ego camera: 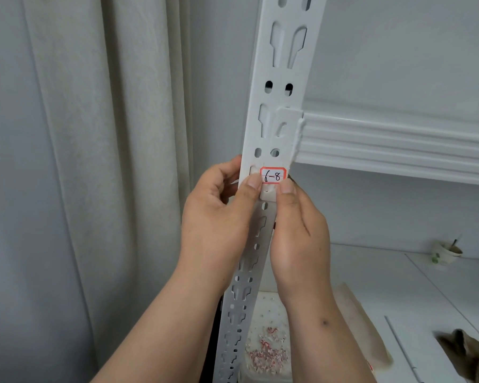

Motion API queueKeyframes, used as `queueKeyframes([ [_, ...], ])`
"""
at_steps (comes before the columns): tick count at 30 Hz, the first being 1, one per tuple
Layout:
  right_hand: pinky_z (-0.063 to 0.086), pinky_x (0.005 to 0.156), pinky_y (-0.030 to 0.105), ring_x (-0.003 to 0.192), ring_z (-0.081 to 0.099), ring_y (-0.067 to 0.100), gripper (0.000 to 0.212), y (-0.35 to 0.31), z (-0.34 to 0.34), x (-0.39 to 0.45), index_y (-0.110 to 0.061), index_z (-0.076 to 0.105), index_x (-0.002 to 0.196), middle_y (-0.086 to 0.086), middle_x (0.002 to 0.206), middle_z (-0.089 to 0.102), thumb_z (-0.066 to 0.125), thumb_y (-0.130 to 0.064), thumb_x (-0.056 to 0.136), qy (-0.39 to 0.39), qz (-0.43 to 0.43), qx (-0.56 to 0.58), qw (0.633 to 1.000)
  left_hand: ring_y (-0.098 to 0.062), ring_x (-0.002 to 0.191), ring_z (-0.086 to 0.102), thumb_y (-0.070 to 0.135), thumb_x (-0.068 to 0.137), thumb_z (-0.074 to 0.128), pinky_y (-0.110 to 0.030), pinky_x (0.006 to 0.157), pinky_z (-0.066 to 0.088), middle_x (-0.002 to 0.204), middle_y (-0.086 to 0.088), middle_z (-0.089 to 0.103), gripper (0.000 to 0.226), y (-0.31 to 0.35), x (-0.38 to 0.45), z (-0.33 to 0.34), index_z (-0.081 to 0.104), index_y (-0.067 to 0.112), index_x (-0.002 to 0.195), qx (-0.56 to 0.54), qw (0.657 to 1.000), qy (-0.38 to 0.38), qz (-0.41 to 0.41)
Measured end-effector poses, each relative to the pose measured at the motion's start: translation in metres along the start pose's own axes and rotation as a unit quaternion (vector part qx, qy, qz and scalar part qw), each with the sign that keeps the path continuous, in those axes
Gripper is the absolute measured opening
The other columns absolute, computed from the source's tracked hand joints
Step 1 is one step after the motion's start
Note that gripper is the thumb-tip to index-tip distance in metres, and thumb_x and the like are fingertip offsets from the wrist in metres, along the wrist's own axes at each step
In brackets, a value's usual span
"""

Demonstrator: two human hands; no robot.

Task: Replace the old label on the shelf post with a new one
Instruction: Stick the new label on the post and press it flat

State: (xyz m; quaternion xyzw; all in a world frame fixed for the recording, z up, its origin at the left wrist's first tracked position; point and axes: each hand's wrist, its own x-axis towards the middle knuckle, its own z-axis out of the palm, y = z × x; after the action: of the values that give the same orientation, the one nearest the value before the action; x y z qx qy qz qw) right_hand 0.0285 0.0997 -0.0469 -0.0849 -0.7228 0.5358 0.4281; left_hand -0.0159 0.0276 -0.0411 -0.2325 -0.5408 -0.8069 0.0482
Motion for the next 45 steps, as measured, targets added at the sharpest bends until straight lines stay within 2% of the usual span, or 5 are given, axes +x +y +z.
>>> queueKeyframes([
  [8,0.041,0.062,0.02,0.066,0.059,0.002,0.032,-0.01,0.003,0.007,-0.029,0.067,0.092,-0.013,0.068,0.066,0.046,-0.052,0.092,0.02,0.02,-0.044,0.999,-0.014,0.097,0.072,0.035,0.078,0.073,-0.043,0.09,0.057,0.101,0.007,0.077,0.031,-0.001,0.002,0.004,0.067,0.026,0.107,0.047,0.999,0.014,0.004],
  [16,0.044,0.062,0.008,0.077,0.061,-0.005,0.035,-0.009,-0.001,0.006,-0.033,0.069,0.099,-0.019,0.08,0.07,0.04,-0.051,0.095,0.01,0.03,-0.039,0.999,-0.001,0.074,0.069,0.026,0.087,0.071,-0.016,0.066,0.053,0.087,0.01,0.077,0.015,0.004,0.002,0.003,0.07,0.023,0.102,0.025,1.0,0.016,-0.002],
  [21,0.05,0.073,0.017,0.087,0.063,-0.004,0.034,-0.006,-0.002,0.002,-0.037,0.066,0.109,-0.018,0.093,0.072,0.04,-0.052,0.094,-0.009,0.016,-0.031,0.999,-0.002,0.079,0.071,0.026,0.085,0.073,-0.018,0.067,0.053,0.09,0.01,0.077,0.014,0.003,0.003,0.003,0.069,0.026,0.098,0.033,0.999,0.016,0.002],
  [25,0.049,0.073,0.011,0.089,0.062,-0.008,0.028,-0.004,-0.003,0.001,-0.039,0.064,0.111,-0.022,0.094,0.071,0.041,-0.044,0.095,-0.017,-0.005,-0.044,0.999,-0.008,0.093,0.071,0.021,0.087,0.071,-0.021,0.074,0.054,0.1,0.008,0.076,0.021,-0.002,0.001,0.003,0.067,0.024,0.107,0.034,0.999,0.014,0.011],
  [45,0.048,0.082,0.018,0.096,0.061,-0.007,0.029,-0.007,-0.003,0.001,-0.035,0.067,0.112,-0.02,0.101,0.071,0.043,-0.037,0.097,-0.016,0.025,0.011,0.999,-0.001,0.096,0.071,0.013,0.092,0.065,-0.013,0.077,0.051,0.101,0.01,0.078,0.023,-0.003,0.0,0.0,0.07,0.017,0.114,-0.005,1.0,0.003,0.019],
])
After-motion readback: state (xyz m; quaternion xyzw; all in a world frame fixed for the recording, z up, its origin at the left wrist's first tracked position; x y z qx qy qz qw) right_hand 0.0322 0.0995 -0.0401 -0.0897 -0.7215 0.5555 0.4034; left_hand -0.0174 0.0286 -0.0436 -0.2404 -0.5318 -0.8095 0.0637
